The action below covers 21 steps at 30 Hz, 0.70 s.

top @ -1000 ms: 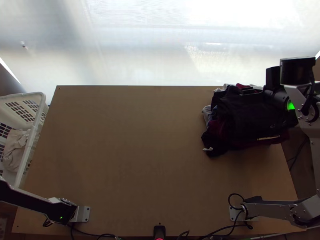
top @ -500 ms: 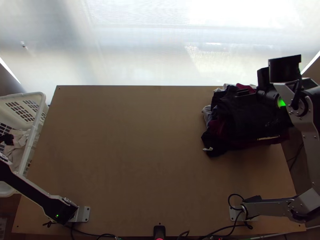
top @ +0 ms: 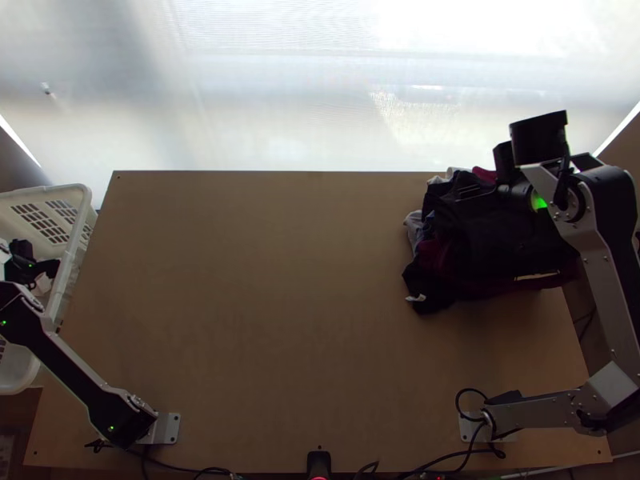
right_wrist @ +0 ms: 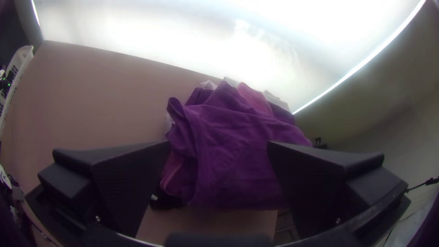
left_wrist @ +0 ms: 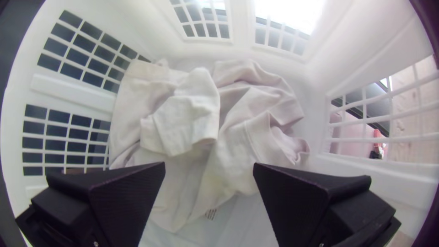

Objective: Fold the t-shirt

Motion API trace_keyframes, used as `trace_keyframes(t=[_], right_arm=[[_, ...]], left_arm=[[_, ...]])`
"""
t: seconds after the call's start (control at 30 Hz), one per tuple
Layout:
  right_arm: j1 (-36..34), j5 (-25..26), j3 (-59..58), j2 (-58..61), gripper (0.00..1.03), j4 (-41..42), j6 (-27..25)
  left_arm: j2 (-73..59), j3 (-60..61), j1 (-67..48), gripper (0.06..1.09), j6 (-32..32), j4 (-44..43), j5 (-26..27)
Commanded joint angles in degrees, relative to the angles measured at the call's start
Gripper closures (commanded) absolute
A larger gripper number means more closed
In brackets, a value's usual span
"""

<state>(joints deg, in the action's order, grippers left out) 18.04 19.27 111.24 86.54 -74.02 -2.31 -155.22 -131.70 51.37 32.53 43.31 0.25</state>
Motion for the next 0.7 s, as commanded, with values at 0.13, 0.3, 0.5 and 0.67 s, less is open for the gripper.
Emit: trace_keyframes(t=[0.13, 0.3, 0.5, 0.67], right_arm=[[1.38, 1.91, -1.11, 1.61, 0.05, 0.01, -2.00], [1.56, 2.88, -2.87, 0.73, 0.05, -0.07, -2.62], [2.08, 3.58, -3.05, 0.64, 0.05, -0.16, -3.23], [2.70, 4.29, -3.05, 1.26, 0.05, -0.07, -3.14]], left_arm=[[-9.40, -1.02, -2.86, 0.14, 1.22, -15.98, -0.87], [-12.65, -1.37, -2.86, 0.15, 2.80, -25.12, -2.80], [-13.62, -2.33, -3.21, 0.20, 6.14, -31.71, -4.38], [-13.62, -2.42, -3.21, 0.32, 9.57, -32.15, -4.29]])
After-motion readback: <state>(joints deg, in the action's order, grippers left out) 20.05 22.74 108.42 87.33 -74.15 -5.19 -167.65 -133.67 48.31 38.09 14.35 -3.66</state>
